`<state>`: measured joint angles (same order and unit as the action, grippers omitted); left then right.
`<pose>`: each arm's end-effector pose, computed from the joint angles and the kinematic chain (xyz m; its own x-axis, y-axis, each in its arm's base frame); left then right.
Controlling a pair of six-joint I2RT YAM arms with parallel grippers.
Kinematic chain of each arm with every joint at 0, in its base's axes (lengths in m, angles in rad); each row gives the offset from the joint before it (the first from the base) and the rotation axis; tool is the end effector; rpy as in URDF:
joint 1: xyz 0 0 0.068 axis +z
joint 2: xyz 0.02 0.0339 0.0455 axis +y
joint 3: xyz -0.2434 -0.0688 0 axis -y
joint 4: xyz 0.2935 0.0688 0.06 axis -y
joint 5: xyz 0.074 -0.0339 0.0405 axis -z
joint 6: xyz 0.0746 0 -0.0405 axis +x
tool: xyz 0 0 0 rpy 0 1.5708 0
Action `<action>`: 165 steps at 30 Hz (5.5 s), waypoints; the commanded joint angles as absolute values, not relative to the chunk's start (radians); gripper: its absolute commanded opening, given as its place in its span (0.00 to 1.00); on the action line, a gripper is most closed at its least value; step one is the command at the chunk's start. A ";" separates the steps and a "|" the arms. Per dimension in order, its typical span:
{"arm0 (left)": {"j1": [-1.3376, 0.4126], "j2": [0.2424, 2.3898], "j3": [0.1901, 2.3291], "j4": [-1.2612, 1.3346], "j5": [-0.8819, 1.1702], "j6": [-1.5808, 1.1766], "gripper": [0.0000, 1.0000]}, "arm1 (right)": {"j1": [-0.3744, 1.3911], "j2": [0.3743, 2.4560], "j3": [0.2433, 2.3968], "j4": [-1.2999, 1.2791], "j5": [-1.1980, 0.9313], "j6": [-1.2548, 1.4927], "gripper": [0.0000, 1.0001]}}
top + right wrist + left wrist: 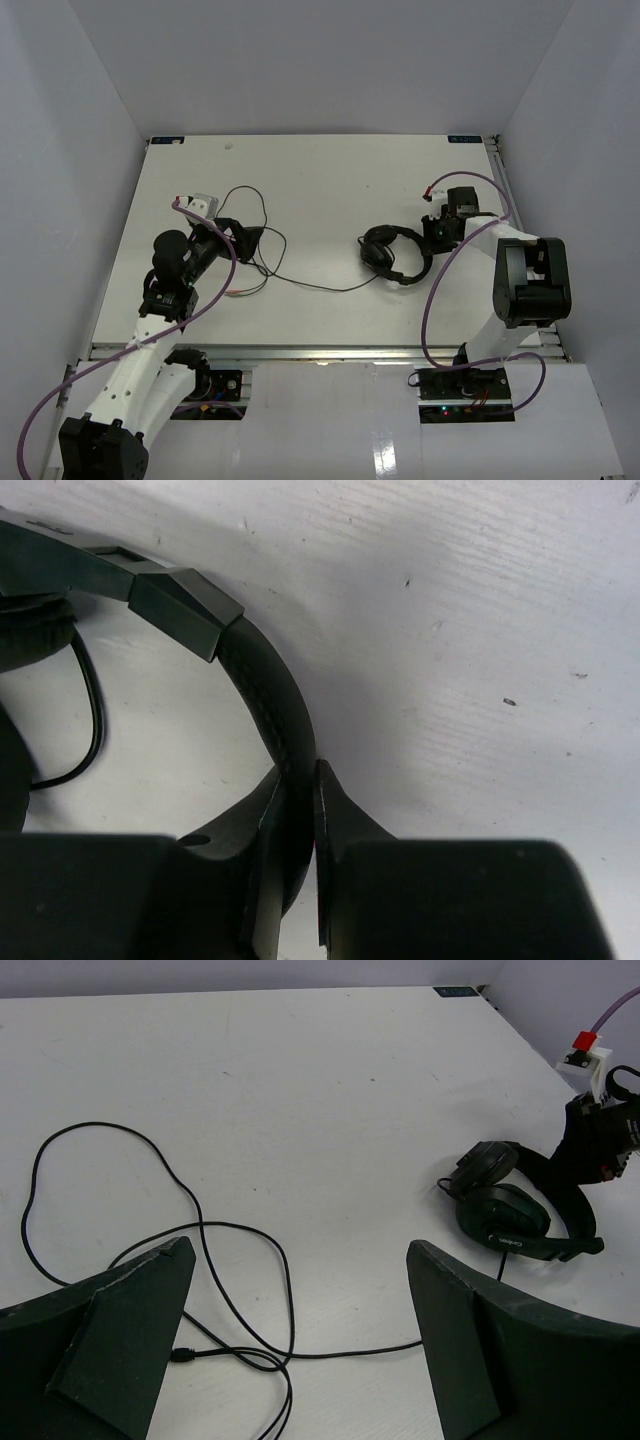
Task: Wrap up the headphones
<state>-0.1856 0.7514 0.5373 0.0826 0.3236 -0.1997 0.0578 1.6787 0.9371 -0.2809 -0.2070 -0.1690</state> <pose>0.2759 -0.0759 0.2570 -0.2225 -0.1496 -0.9634 0.4496 0.8611 -0.2375 0.3783 0.0372 0.0760 -0.8124 -0.2119 -0.5433 -0.3045 0.9487 0.0852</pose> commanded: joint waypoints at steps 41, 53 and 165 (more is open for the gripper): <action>-0.909 1.504 0.421 1.258 0.213 0.057 0.97 | 0.058 1.296 1.518 -0.746 -1.059 -0.414 0.08; -1.012 1.538 0.386 1.226 0.066 0.057 0.59 | 0.030 1.282 1.493 -0.681 -0.971 -0.343 0.08; -1.034 1.260 1.314 -0.332 0.053 0.173 0.00 | 0.573 1.246 1.174 -0.283 0.156 -0.179 0.08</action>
